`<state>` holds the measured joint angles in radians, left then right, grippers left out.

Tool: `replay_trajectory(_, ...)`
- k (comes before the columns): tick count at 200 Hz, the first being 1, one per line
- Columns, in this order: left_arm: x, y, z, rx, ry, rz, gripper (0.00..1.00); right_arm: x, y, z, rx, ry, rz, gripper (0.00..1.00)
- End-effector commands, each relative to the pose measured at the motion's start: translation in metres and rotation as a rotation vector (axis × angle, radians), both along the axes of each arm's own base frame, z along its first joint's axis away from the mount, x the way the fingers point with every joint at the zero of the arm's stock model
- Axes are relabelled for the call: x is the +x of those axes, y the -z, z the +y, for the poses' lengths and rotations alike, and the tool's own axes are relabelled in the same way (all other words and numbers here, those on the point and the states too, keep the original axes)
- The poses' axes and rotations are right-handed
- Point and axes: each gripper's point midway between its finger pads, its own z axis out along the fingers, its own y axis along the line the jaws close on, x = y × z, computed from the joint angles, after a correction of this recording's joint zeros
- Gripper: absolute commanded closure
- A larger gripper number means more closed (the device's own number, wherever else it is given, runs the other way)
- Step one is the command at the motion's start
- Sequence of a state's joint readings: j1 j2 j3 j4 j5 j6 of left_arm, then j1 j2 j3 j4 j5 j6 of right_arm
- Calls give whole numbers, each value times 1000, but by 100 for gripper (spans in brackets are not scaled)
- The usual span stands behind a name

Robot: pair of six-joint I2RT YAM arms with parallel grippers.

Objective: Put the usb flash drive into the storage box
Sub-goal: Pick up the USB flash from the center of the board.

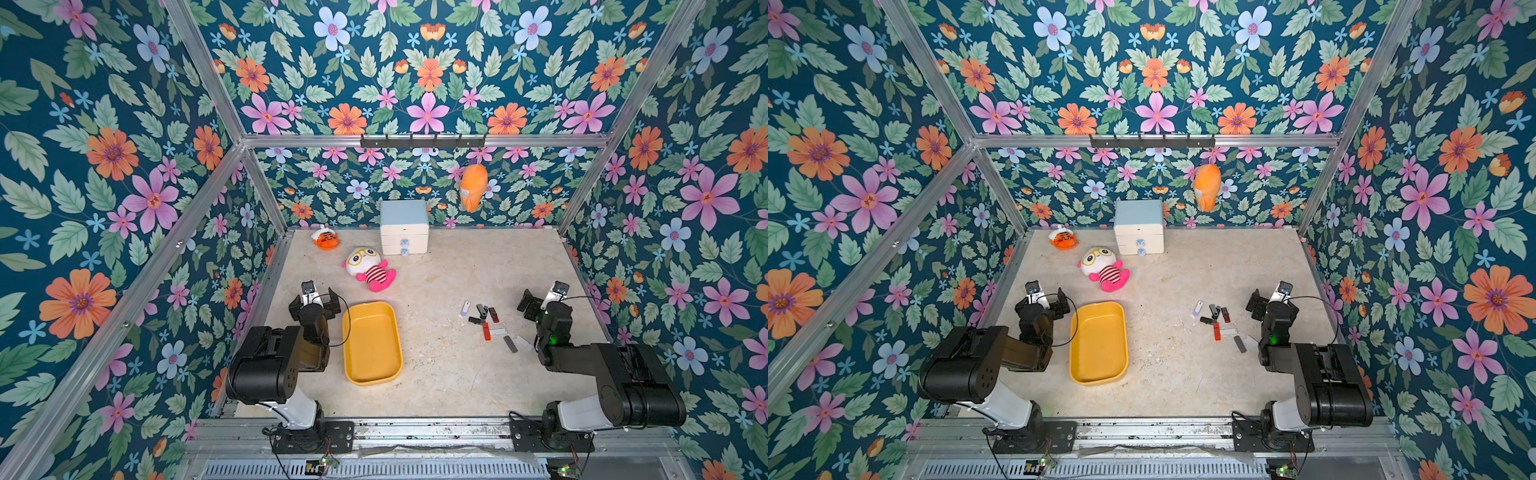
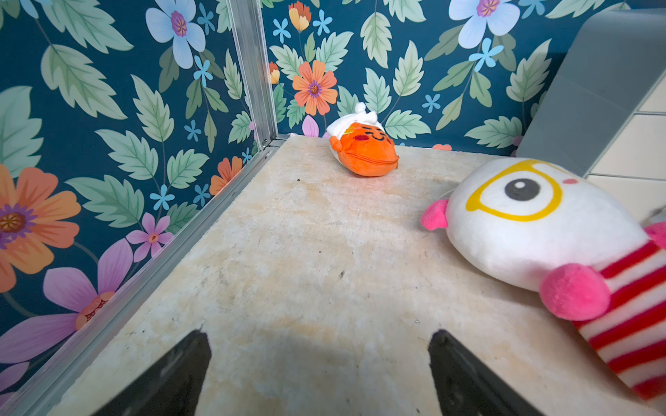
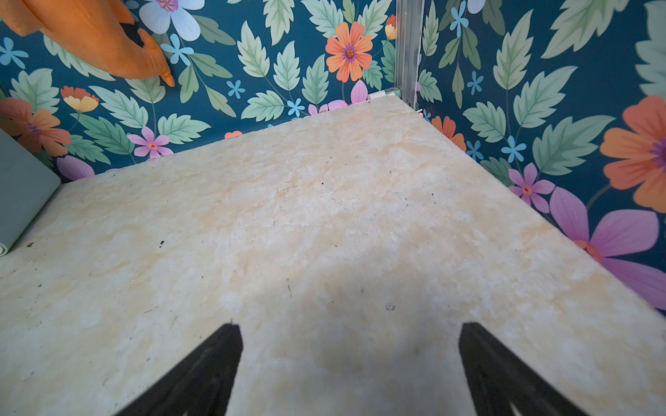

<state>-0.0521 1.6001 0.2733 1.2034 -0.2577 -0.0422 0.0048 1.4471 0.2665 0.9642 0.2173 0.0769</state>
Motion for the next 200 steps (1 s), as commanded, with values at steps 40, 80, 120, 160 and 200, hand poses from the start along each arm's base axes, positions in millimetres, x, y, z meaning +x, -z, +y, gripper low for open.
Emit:
replay_trajectory(40,0,-13,2,6,-9,-53,1,2,-7,-2,-14,12,-27,1)
replay_trajectory(80,-10,-63,-1,9,-48,-98,1,-3,-51,7,-65,-4,-22,1)
replay_trajectory(120,-18,-145,-12,-317,-41,-180,1,-36,-159,25,133,-55,-218,1)
replay_trajectory(160,-44,-157,-15,-477,-77,-2,1,-69,-185,37,299,-99,-190,1)
replay_trajectory(200,-73,-151,-49,-437,107,273,1,-84,-124,39,314,-31,298,1)
